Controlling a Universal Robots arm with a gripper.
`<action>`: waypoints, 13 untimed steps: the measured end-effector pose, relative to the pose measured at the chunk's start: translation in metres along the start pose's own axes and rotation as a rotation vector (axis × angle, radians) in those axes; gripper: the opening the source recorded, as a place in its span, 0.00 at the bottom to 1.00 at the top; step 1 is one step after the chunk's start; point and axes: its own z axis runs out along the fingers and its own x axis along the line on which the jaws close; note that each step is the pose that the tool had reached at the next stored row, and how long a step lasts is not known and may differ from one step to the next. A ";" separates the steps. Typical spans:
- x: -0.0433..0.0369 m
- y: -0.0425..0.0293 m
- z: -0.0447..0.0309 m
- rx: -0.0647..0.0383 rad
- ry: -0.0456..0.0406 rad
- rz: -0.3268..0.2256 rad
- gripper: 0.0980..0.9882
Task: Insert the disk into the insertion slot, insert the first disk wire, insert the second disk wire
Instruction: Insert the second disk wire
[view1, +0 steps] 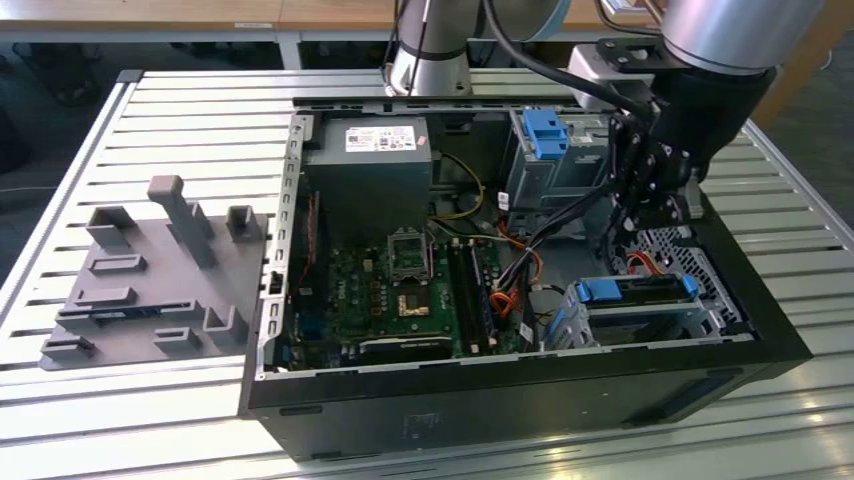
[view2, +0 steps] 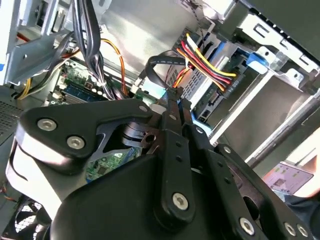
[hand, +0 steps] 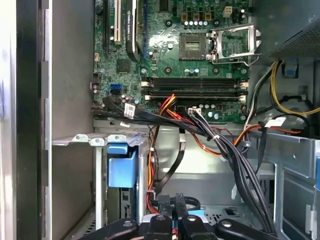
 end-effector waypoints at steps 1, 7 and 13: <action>0.0018 0.0000 0.0002 0.000 0.0000 0.000 0.06; 0.0173 -0.0002 0.0028 0.000 0.0000 0.000 0.06; 0.0226 -0.0036 0.0048 -0.004 0.0000 0.000 0.06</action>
